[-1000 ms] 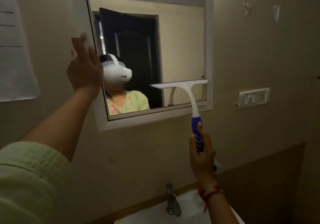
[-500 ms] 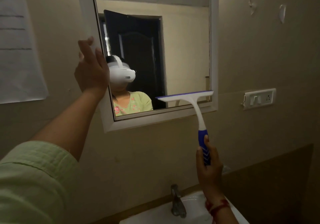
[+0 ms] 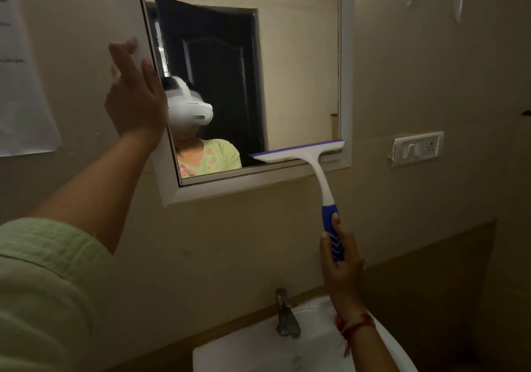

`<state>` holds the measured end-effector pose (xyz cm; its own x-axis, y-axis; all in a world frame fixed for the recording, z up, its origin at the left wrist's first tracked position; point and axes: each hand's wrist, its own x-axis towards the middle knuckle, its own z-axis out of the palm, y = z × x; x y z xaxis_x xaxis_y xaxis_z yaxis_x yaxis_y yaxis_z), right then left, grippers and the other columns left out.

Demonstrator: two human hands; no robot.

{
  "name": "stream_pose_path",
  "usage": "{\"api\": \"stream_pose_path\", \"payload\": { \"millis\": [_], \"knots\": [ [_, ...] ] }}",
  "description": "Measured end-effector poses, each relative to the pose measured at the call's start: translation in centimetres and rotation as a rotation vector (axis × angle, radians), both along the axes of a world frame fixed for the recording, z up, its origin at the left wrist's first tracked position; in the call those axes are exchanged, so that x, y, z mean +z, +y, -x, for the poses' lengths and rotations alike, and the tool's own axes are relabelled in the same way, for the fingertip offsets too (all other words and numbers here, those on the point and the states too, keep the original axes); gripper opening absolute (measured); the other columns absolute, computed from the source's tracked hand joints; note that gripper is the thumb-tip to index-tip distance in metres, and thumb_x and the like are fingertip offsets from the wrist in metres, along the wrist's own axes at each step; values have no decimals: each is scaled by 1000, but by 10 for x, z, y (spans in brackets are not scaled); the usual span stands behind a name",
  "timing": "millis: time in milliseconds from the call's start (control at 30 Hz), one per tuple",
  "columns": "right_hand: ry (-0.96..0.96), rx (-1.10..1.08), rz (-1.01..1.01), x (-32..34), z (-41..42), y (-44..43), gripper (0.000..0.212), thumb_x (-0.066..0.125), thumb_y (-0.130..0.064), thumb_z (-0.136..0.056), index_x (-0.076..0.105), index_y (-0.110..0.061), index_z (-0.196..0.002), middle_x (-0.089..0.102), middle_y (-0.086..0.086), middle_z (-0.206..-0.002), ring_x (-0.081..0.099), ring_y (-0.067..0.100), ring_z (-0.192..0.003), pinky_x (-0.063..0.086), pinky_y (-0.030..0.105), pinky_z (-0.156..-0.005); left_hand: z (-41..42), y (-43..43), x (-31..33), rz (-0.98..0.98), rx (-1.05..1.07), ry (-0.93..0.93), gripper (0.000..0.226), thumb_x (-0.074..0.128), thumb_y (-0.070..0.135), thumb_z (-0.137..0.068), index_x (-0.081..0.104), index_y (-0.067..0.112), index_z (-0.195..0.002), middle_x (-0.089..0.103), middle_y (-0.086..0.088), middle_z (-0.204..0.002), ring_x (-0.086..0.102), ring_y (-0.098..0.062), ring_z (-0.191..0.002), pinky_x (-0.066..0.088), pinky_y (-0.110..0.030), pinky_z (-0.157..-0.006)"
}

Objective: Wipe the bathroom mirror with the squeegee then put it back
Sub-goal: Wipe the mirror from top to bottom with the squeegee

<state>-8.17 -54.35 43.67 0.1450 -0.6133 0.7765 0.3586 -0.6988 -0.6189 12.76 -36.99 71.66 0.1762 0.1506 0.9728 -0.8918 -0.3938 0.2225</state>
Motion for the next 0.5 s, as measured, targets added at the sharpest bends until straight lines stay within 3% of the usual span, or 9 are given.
{"api": "stream_pose_path", "payload": {
  "millis": [200,367,500],
  "knots": [
    [-9,-55,93,53,0,-3,39,50,-14,-91,41,-26,-127,53,-31,-101,56,-2,-69,47,8,-57,-2,0,1,4,-13,-4,45,26,35,-98,38,3,-126,53,-2,-130,58,-24,-104,45,-31,-79],
    [42,-71,46,17,-1,-3,42,49,-21,-91,39,-33,-129,56,-11,-91,56,8,-66,51,18,-56,0,1,1,12,-4,-2,44,27,34,-97,38,4,-127,52,-1,-131,58,-27,-103,44,-34,-79],
    [44,-88,27,-7,0,1,43,50,-23,-89,40,-41,-126,56,-6,-89,57,2,-68,49,9,-57,0,1,0,13,-8,-6,44,27,33,-97,39,4,-127,52,-1,-131,58,-26,-104,44,-34,-79]
  ]
}}
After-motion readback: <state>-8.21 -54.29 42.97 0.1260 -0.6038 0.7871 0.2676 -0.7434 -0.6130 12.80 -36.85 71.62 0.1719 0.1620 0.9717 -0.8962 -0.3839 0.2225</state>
